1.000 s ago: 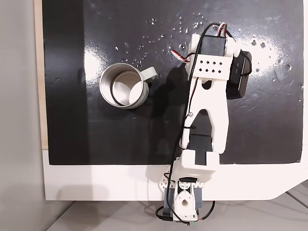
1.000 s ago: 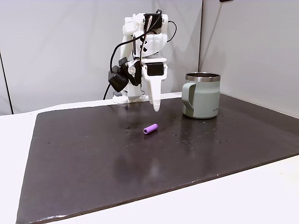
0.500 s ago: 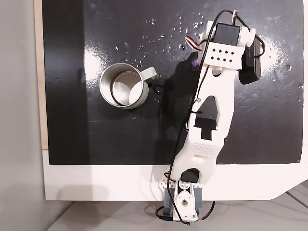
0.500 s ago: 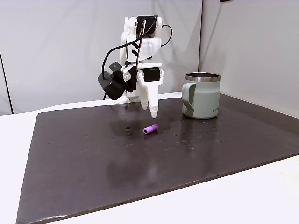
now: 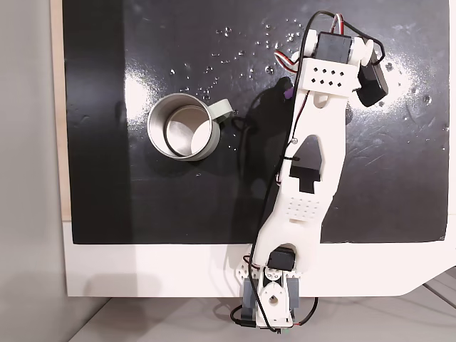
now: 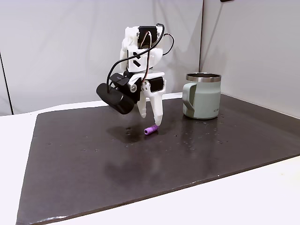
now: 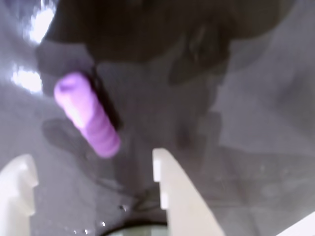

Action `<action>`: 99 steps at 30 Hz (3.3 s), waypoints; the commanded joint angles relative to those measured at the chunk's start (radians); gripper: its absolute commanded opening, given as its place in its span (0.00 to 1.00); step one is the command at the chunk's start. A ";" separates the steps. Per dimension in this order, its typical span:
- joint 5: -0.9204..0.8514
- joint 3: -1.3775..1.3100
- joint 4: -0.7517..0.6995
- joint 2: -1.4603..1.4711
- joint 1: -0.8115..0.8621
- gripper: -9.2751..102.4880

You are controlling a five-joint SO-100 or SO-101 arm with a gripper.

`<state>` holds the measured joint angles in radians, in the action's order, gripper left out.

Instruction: Grasp a pengrip and put it in the cup.

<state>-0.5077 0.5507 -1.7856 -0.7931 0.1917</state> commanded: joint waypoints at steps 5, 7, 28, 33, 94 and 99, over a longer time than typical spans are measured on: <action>-0.051 -0.190 -0.009 0.117 0.031 0.28; -0.054 -0.239 -0.009 0.167 0.021 0.27; 0.006 -0.468 -0.011 0.316 -0.086 0.08; 0.015 -0.457 -0.014 0.192 -0.097 0.08; 0.348 0.445 -0.012 -0.821 -0.669 0.38; 0.344 0.445 -0.012 -0.821 -0.663 0.39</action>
<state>-0.1519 1.0002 -1.7963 -1.6045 -0.4801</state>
